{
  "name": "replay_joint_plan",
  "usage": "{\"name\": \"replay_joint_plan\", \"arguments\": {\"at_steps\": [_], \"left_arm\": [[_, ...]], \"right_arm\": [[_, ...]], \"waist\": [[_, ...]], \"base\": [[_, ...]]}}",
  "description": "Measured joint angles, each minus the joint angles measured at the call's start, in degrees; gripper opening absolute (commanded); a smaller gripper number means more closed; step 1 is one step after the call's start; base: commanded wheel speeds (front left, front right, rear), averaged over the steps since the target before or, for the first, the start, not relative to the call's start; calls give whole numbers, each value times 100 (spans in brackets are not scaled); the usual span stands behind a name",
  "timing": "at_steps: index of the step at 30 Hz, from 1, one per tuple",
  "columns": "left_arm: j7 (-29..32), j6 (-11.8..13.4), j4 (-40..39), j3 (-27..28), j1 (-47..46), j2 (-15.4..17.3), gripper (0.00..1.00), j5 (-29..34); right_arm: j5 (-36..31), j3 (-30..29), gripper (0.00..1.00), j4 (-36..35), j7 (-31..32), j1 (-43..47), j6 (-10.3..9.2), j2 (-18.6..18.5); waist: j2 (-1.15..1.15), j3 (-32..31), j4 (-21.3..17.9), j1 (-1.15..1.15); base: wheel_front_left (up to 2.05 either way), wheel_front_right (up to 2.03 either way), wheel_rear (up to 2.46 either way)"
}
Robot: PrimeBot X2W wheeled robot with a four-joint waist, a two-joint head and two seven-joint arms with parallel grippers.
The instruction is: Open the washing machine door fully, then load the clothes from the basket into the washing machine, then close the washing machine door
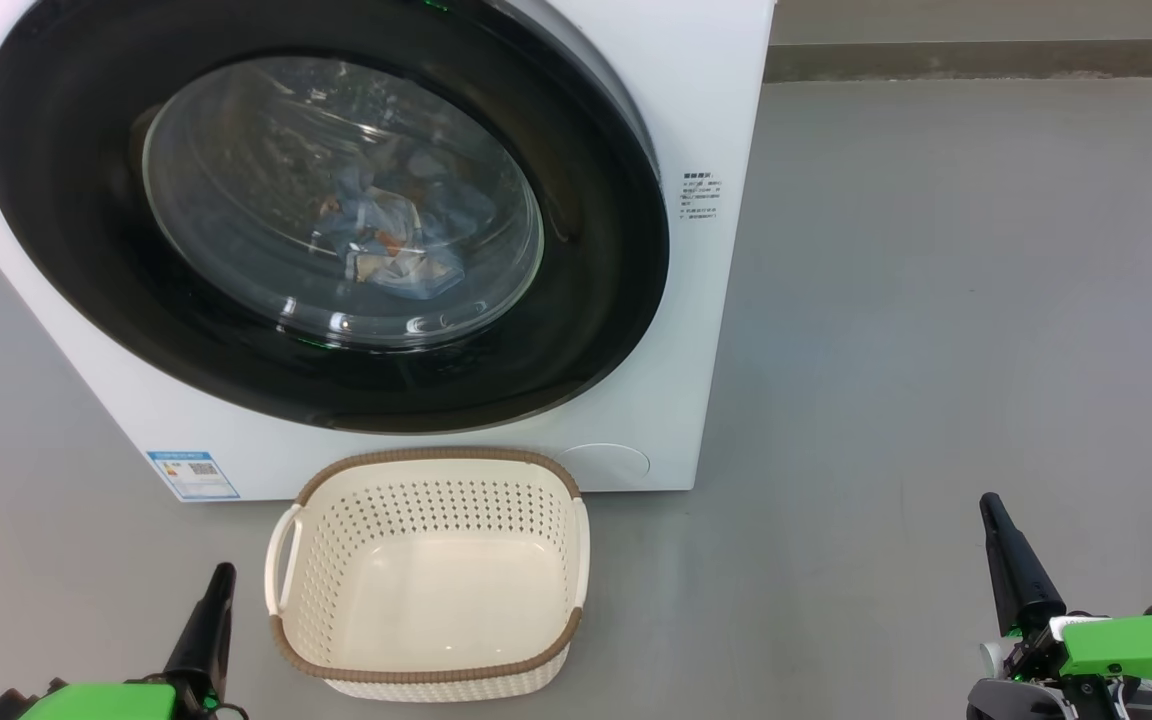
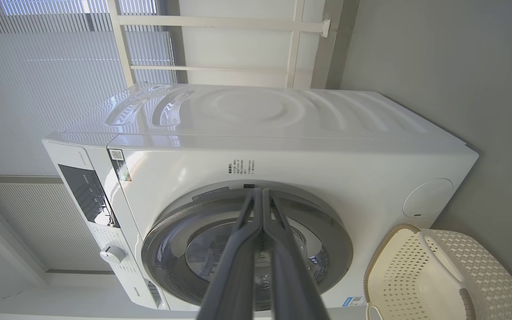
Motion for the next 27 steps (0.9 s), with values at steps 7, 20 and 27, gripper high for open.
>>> {"name": "replay_joint_plan", "arguments": {"at_steps": [7, 20, 27], "left_arm": [[0, 0, 0, 2, 0, -1, 0, 0], [5, 0, 0, 7, 0, -3, 0, 0], [7, 0, 0, 8, 0, -7, 0, 0]], "right_arm": [[0, 0, 0, 0, 0, 0, 0, 0], [0, 0, 0, 0, 0, 0, 0, 0], [0, 0, 0, 0, 0, 0, 0, 0]], "waist": [[0, 0, 0, 0], [0, 0, 0, 0], [0, 0, 0, 0]], "base": [[0, 0, 0], [0, 0, 0], [0, 0, 0]]}}
